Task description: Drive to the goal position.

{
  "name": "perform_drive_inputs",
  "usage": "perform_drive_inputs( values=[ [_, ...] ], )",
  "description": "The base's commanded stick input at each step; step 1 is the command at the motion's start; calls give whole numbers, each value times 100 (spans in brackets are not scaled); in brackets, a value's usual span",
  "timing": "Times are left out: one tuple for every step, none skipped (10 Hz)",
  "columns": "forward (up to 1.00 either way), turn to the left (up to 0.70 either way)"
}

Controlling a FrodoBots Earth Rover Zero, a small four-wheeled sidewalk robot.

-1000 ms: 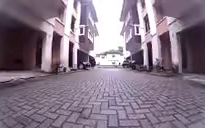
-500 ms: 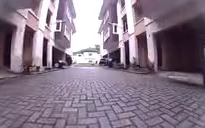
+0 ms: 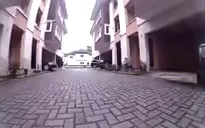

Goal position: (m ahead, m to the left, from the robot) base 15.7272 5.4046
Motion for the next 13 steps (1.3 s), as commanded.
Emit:
perform_drive_inputs(
  values=[
    [50, 0],
    [50, 0],
    [50, 0],
    [50, 0],
    [50, 0],
    [50, 0],
    [50, 0],
    [50, 0],
    [50, 0],
    [50, 0],
    [50, 0],
    [50, 0],
    [50, 0]
  ],
)
